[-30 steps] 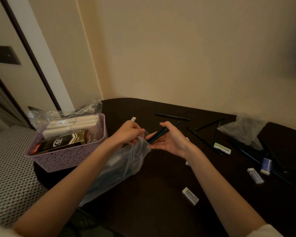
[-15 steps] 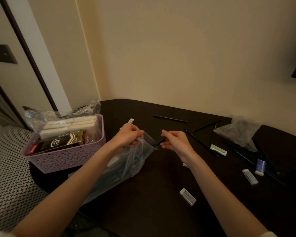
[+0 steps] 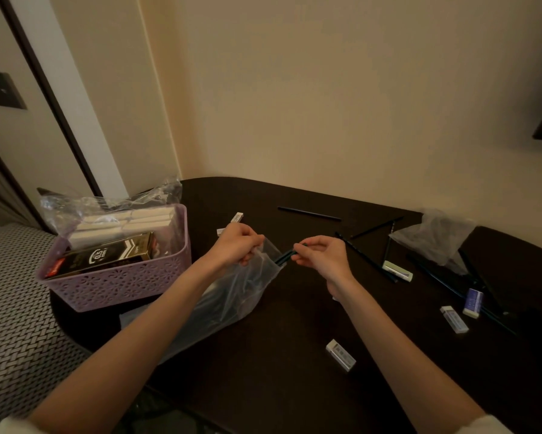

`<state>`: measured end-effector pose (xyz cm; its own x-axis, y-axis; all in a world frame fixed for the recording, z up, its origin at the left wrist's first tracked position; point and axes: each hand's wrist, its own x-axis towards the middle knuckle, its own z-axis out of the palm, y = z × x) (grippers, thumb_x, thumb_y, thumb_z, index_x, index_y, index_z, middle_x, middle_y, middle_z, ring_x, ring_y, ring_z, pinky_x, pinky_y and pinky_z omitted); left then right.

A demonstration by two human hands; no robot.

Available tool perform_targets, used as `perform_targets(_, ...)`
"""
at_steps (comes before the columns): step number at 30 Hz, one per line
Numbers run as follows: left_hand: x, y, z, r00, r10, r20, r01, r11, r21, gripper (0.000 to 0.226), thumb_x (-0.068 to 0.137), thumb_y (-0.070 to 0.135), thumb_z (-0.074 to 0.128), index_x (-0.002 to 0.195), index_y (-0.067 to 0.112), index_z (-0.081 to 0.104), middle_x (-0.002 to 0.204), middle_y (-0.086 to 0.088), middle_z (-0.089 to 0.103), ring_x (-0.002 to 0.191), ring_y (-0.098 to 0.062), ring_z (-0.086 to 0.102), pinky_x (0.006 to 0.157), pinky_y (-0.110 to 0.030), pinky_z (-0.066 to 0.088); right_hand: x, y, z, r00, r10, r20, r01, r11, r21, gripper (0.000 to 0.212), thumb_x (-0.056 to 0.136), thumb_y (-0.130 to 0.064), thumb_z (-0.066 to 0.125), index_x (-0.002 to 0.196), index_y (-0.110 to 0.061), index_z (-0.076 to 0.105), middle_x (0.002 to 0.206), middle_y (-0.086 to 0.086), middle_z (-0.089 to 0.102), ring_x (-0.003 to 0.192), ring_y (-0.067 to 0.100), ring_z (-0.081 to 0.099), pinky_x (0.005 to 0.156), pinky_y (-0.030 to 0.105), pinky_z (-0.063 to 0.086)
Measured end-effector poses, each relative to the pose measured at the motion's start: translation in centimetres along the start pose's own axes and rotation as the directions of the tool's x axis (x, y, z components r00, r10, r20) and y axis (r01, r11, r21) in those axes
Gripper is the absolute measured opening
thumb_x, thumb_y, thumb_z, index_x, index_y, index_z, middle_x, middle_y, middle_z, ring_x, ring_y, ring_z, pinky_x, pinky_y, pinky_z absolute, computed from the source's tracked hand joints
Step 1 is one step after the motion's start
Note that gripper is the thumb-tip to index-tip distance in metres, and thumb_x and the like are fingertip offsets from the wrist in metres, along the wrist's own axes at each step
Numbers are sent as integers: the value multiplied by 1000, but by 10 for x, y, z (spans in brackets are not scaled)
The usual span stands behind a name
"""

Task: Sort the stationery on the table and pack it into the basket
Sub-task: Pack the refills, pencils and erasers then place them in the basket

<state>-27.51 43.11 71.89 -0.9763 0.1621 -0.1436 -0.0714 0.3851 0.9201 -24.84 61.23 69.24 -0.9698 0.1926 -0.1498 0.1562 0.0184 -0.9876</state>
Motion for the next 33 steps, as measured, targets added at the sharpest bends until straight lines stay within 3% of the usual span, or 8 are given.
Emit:
perform_targets(3, 1, -1, -1, 1000, -1, -2, 1, 1000, -7, 15, 97, 15, 55, 87, 7, 62, 59, 2, 51, 44, -4, 44, 44, -18, 36, 3, -2, -4, 997, 62, -43, -56, 989, 135, 14, 86, -6, 67, 101, -7, 66, 92, 9, 71, 83, 15, 71, 73, 25, 58)
perform_targets(7, 5, -2, -3, 1000, 4, -3, -4, 1000, 8, 14, 96, 16, 56, 88, 7, 63, 60, 1, 51, 44, -5, 44, 44, -18, 37, 4, -1, -3, 999, 22, -49, -14, 987, 161, 12, 85, -8, 68, 98, -8, 68, 90, 8, 72, 82, 15, 72, 73, 25, 58)
perform_targets(14, 4, -4, -1, 999, 36, -13, -36, 999, 2, 13, 96, 16, 57, 87, 8, 63, 60, 2, 52, 42, -3, 44, 41, -16, 35, -4, 9, 9, 995, -50, 81, 60, 989, -137, 11, 88, -20, 67, 97, -18, 72, 97, -6, 67, 91, 6, 59, 65, 19, 45)
perform_targets(19, 4, -5, 0, 999, 35, -19, -35, 999, -7, 15, 96, 16, 58, 89, 5, 64, 62, 0, 52, 44, -5, 44, 42, -16, 36, 1, 5, 5, 997, -77, 24, 80, 980, -181, 18, 91, -18, 63, 108, -16, 67, 104, -2, 64, 92, 7, 60, 64, 17, 47)
perform_targets(26, 4, -4, 1, 999, 40, -21, -40, 999, 6, 13, 95, 17, 58, 88, 7, 63, 61, 1, 52, 44, -4, 44, 42, -16, 36, 0, 8, 4, 982, -37, 187, 83, 967, -242, 16, 83, -3, 69, 96, -13, 70, 96, 2, 71, 89, 12, 68, 78, 25, 56)
perform_targets(29, 4, -4, 2, 999, 47, -13, -47, 999, -5, 14, 95, 17, 58, 89, 6, 64, 61, 1, 53, 44, -4, 45, 43, -17, 36, -2, 12, 12, 979, -41, 199, 75, 984, -163, 17, 79, -4, 74, 94, -12, 70, 93, 3, 72, 87, 12, 69, 75, 24, 57)
perform_targets(33, 4, -6, 1, 998, 50, -29, -51, 998, -22, 14, 95, 16, 58, 89, 5, 65, 61, 1, 53, 44, -4, 45, 43, -17, 37, -5, 13, 18, 960, -55, 274, 119, 968, -219, 12, 80, -10, 74, 90, -16, 70, 90, 0, 72, 85, 8, 68, 69, 20, 53)
